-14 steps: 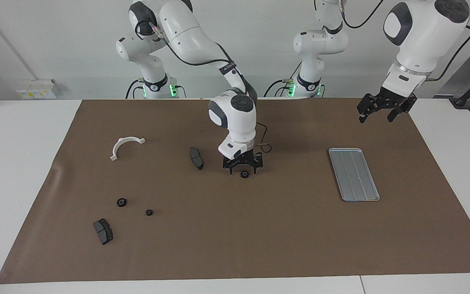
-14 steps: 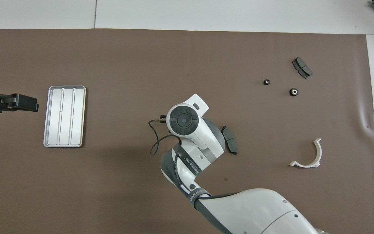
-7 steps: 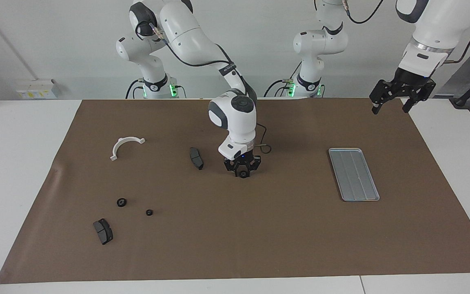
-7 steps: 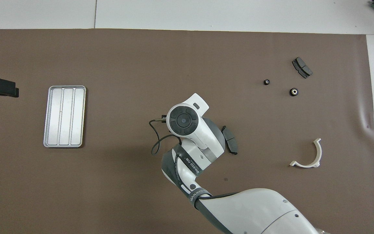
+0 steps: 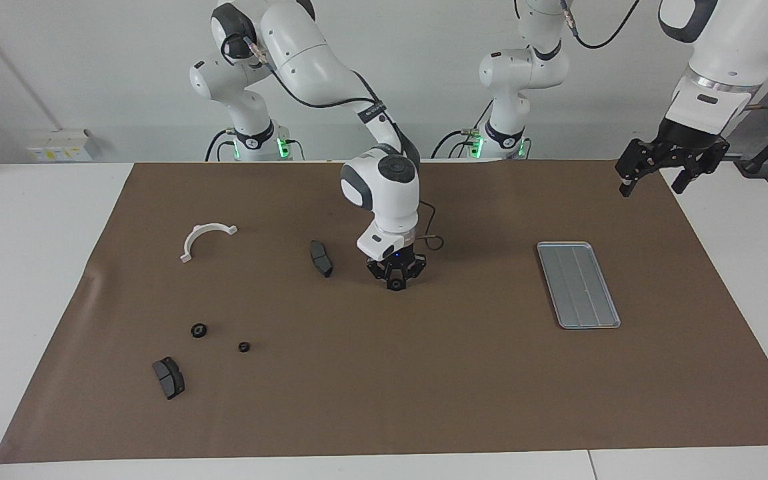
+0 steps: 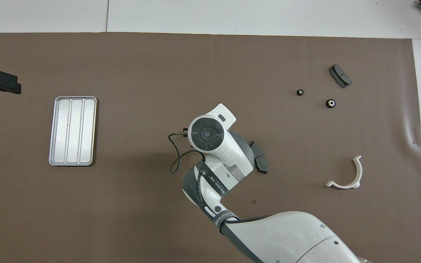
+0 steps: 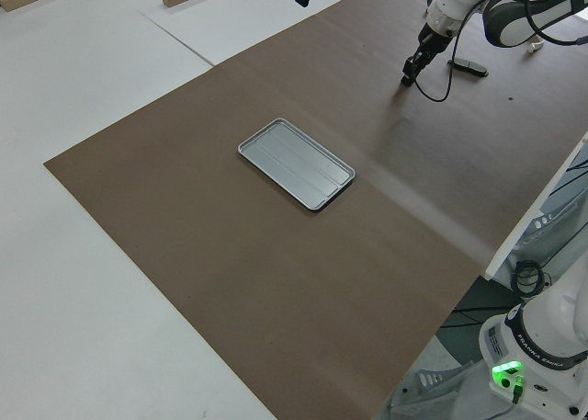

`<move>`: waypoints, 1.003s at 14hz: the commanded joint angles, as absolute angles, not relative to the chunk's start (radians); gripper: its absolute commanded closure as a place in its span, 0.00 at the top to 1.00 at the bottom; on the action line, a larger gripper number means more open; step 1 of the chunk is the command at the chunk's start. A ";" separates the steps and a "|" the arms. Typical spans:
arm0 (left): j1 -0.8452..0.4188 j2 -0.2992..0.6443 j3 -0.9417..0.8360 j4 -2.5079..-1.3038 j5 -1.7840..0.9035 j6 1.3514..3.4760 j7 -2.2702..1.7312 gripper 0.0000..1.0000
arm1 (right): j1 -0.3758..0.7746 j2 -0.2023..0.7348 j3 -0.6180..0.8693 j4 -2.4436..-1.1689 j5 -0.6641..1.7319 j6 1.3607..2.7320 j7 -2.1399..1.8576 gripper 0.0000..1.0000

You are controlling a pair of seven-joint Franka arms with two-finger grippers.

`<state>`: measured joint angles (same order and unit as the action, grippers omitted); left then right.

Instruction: Place bearing gear from tray to pile

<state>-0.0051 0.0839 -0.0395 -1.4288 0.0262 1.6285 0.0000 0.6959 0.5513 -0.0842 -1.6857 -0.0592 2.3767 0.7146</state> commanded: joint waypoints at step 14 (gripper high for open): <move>-0.015 0.058 -0.049 -1.539 0.029 1.709 0.006 1.00 | 0.171 0.216 -0.077 -2.064 -0.074 2.317 -0.044 0.00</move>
